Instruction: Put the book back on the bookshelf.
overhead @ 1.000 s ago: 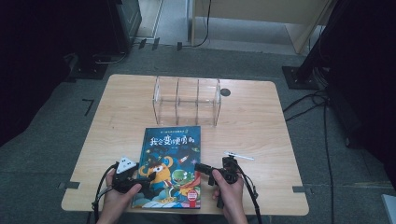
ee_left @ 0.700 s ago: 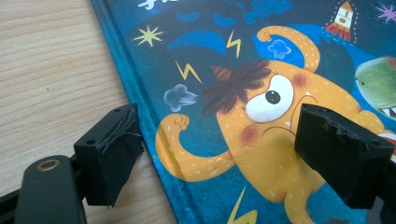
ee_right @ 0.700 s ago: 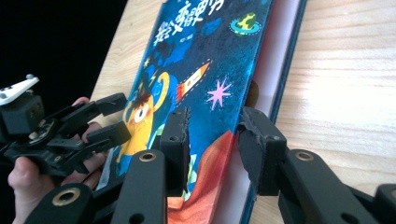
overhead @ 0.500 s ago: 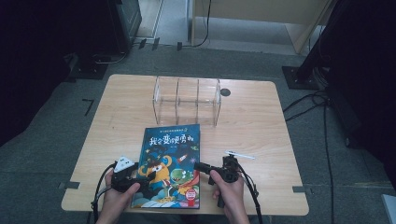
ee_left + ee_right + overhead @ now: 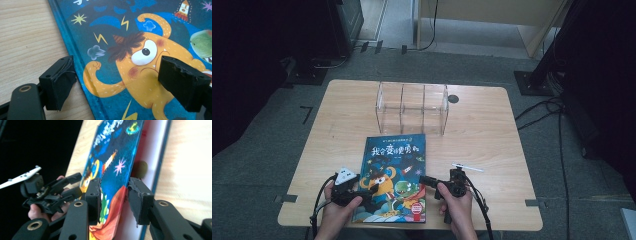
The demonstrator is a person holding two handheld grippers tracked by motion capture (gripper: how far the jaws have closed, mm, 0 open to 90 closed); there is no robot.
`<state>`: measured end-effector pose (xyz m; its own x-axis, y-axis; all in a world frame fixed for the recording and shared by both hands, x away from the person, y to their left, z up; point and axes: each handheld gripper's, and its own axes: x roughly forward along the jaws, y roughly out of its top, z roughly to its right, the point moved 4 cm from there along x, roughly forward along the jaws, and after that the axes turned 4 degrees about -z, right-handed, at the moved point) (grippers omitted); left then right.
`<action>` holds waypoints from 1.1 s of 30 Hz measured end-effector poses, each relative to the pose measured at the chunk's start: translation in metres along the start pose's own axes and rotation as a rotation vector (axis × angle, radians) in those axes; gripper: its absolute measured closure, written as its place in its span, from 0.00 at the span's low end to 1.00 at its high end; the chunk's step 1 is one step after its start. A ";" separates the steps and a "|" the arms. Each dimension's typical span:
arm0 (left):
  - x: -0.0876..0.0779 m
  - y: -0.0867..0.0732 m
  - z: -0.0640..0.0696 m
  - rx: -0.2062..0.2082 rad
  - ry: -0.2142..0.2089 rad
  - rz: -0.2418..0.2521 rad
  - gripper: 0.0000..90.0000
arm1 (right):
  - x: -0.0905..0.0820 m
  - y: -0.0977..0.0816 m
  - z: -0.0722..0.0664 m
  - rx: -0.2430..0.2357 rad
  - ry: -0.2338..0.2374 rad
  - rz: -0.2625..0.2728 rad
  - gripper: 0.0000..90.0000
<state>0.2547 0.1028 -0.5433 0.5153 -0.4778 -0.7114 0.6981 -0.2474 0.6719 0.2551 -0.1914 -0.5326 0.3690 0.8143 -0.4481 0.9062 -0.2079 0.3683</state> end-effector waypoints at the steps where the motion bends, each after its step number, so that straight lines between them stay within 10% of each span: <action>1: 0.000 0.000 0.000 0.001 0.001 0.000 0.17 | 0.002 -0.002 0.001 0.008 0.018 -0.014 0.70; 13: 0.001 0.000 0.001 0.012 0.008 0.000 0.17 | 0.011 -0.005 0.008 0.041 0.029 -0.041 0.77; 24: 0.001 0.000 0.002 0.015 0.016 -0.001 0.17 | 0.019 -0.008 0.000 -0.179 -0.126 -0.077 0.68; 33: 0.000 0.001 0.000 -0.012 -0.015 0.010 0.17 | 0.015 -0.002 -0.004 -0.113 -0.008 -0.078 0.78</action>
<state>0.2552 0.1032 -0.5428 0.5150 -0.4926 -0.7016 0.6992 -0.2321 0.6762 0.2580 -0.1764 -0.5366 0.3006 0.8213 -0.4848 0.9032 -0.0817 0.4214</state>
